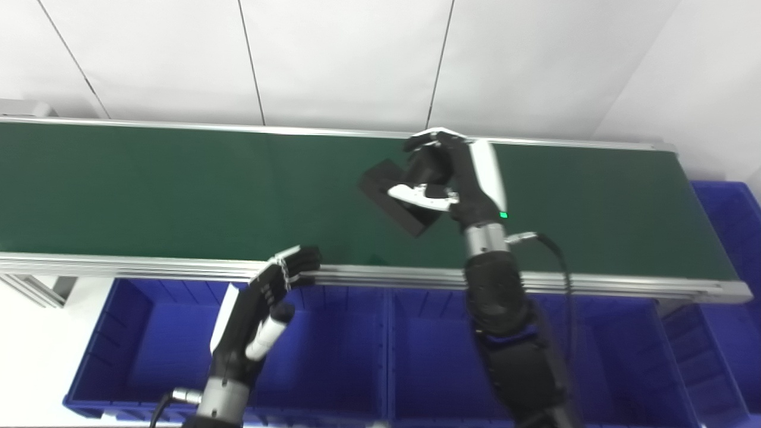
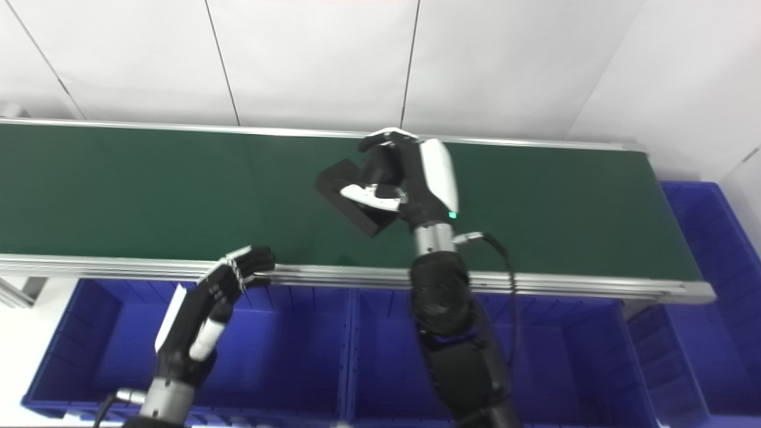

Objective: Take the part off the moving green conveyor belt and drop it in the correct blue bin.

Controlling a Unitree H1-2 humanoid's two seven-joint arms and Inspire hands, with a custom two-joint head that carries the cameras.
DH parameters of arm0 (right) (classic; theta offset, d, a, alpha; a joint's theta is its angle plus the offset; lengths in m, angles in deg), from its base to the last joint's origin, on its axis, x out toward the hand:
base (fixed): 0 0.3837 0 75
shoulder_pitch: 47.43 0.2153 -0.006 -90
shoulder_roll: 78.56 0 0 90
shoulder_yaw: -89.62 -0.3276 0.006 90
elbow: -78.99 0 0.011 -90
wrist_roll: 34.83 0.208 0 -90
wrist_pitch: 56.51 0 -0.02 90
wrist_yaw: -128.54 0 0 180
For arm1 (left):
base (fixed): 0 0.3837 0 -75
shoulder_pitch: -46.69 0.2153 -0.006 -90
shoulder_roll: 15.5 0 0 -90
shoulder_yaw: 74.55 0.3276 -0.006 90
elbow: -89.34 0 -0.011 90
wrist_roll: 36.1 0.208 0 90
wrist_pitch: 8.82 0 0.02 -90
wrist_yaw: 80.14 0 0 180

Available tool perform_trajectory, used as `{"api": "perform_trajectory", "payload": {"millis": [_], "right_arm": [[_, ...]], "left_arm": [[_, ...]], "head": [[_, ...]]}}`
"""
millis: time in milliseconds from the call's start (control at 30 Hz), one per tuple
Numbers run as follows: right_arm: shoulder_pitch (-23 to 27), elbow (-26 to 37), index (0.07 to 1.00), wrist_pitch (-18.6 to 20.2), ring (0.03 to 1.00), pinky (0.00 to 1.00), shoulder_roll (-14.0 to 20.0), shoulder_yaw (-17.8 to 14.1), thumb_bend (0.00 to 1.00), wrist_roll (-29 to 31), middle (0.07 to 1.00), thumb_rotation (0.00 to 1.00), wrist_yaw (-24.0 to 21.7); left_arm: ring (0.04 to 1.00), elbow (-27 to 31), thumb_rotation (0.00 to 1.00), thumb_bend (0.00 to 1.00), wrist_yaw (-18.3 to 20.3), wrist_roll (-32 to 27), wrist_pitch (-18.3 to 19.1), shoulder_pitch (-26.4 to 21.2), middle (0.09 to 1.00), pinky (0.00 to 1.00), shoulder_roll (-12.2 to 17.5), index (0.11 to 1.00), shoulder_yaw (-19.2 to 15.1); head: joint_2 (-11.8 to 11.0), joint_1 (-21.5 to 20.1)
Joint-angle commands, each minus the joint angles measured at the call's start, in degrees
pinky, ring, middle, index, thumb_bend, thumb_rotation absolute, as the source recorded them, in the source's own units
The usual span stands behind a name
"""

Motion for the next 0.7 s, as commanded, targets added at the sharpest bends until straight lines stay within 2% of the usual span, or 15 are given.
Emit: {"api": "perform_trajectory", "payload": {"millis": [0, 100, 233, 367, 467, 500, 533, 567, 600, 667], "right_arm": [[-0.69, 5.63, 0.54, 1.79, 0.392, 0.33, 0.42, -0.59, 0.51, 0.04, 0.487, 0.0, -2.23], [-2.85, 9.27, 0.541, 3.4, 0.386, 0.32, 1.47, -1.29, 0.51, -0.13, 0.489, 0.0, -4.5], [-6.39, 13.0, 0.531, 3.13, 0.393, 0.32, 3.67, -1.74, 0.51, -0.39, 0.501, 0.0, -6.71], [-9.75, 16.29, 0.529, 5.57, 0.393, 0.33, 5.99, -2.05, 0.51, 0.27, 0.496, 0.0, -10.51], [-11.65, 17.69, 0.543, 8.23, 0.371, 0.29, 7.32, -2.23, 0.51, -0.14, 0.479, 0.0, -13.41], [-12.52, 17.51, 0.545, 8.76, 0.368, 0.28, 7.71, -2.33, 0.5, -0.81, 0.477, 0.0, -14.34], [-13.09, 17.34, 0.546, 9.04, 0.361, 0.26, 7.91, -2.43, 0.5, -1.36, 0.476, 0.0, -15.01], [-13.97, 16.63, 0.547, 8.65, 0.36, 0.26, 8.79, -1.91, 0.5, -2.21, 0.476, 0.0, -15.24], [-14.74, 15.91, 0.549, 8.28, 0.356, 0.26, 9.52, -1.56, 0.5, -2.87, 0.474, 0.0, -15.4], [-16.38, 14.31, 0.544, 7.07, 0.344, 0.24, 10.35, -0.91, 0.5, -3.88, 0.455, 0.0, -14.91]], "left_arm": [[0.764, 2.39, 0.88, 0.76, -0.08, 0.42, 0.62, -0.56, 0.77, 0.7, -0.63, 0.764, 0.28], [0.759, 2.96, 0.88, 0.74, -0.31, 1.2, 1.66, -0.85, 0.765, 0.7, -0.85, 0.762, 0.48], [0.755, 4.33, 0.88, 0.73, -0.53, 2.6, 3.49, -1.06, 0.769, 0.69, -1.32, 0.765, 0.8], [0.751, 4.82, 0.88, 0.7, -0.53, 3.87, 3.71, -0.81, 0.769, 0.68, -1.22, 0.765, 0.76], [0.755, 4.83, 0.88, 0.69, -0.32, 3.78, 3.87, -0.79, 0.772, 0.69, -1.13, 0.768, 0.64], [0.755, 4.66, 0.88, 0.69, -0.21, 3.69, 3.76, -0.81, 0.773, 0.69, -1.01, 0.769, 0.61], [0.763, 4.54, 0.87, 0.69, -0.13, 3.63, 3.66, -0.82, 0.78, 0.69, -0.92, 0.774, 0.6], [0.764, 4.07, 0.87, 0.69, -0.18, 3.91, 2.92, -0.62, 0.781, 0.7, -0.68, 0.774, 0.6], [0.763, 3.77, 0.88, 0.68, -0.18, 4.14, 2.35, -0.41, 0.781, 0.7, -0.47, 0.775, 0.64], [0.768, 3.02, 0.89, 0.68, -0.15, 4.41, 0.69, 0.3, 0.783, 0.7, 0.08, 0.775, 0.73]], "head": [[0.62, 0.32], [1.24, 0.68], [2.65, 1.58], [2.43, 1.93], [2.15, 2.17], [1.24, 2.77], [1.24, 2.77], [-1.06, 4.09], [-1.06, 4.09], [-3.28, 5.61]]}}
